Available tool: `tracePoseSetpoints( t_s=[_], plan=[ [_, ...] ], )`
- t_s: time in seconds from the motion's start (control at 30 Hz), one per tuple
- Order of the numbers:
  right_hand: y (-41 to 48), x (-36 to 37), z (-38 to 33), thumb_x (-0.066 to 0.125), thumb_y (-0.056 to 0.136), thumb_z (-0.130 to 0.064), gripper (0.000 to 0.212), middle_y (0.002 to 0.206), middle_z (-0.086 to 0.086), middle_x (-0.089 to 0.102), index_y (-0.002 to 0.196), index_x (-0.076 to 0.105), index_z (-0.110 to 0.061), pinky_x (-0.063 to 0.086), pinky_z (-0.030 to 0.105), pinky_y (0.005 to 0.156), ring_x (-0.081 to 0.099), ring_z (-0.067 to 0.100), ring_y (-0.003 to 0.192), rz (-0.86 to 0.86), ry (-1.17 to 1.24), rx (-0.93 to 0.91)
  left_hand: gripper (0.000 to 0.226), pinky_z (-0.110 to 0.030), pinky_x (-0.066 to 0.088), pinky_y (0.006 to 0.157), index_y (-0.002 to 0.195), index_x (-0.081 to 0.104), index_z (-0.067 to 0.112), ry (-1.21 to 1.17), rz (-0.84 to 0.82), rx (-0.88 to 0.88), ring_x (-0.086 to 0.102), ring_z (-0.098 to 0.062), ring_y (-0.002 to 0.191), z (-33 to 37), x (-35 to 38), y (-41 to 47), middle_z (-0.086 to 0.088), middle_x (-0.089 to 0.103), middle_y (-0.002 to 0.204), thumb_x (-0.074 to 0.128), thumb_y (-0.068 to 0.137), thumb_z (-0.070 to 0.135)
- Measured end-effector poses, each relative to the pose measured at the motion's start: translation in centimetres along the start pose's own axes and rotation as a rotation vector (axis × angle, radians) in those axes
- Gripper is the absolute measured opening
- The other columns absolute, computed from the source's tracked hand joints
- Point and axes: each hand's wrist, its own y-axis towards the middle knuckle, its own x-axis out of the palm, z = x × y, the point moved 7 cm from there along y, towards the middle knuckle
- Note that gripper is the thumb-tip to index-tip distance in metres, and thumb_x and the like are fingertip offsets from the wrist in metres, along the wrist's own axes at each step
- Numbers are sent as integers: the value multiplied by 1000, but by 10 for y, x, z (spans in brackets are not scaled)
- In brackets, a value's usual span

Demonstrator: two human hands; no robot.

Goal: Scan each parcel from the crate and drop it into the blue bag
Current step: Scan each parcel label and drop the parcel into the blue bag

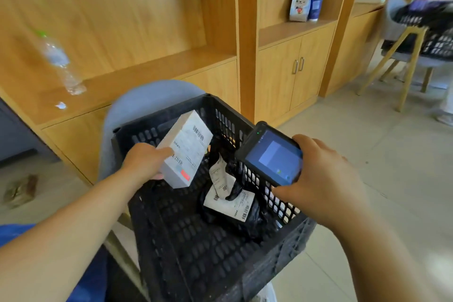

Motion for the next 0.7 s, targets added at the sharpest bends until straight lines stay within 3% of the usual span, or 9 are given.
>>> tracePoseSetpoints(
  t_s=[0.1,0.2,0.33,0.5,0.7],
  plan=[
    [-24,-10,-7,75,55,-43,67,88,-8,48,112,45,-25,46,32,61,50,19,76,61,99,37,14,-32,59,53,87,63,9,-294,8,64,69,-23,79,-4,-40,-41,-12,70,92,70,85,21],
    [-46,-14,-17,79,53,-42,77,93,-8,48,119,43,-25,48,34,62,51,20,79,107,216,72,11,-32,59,55,87,67,10,-481,35,112,72,-23,75,-20,-74,-84,-11,74,83,71,84,20],
    [-71,-11,-37,81,50,-40,81,99,-5,51,121,44,-24,50,38,64,52,19,81,104,317,71,15,-32,60,60,98,66,5,-652,40,173,73,-26,83,-48,-96,-135,-12,75,92,68,85,12],
    [-95,-8,-70,80,50,-44,86,101,-4,53,124,43,-21,52,41,69,54,21,87,1,239,-14,34,-39,60,75,115,64,11,-676,129,215,73,-22,89,-83,-113,-180,-7,73,104,70,82,5],
    [-112,-9,-98,81,51,-46,90,95,-8,46,129,41,-25,51,37,69,51,17,84,-131,169,-108,39,-27,60,65,117,64,18,-653,231,249,72,-17,90,-113,-127,-208,2,72,103,74,80,9]
  ],
)
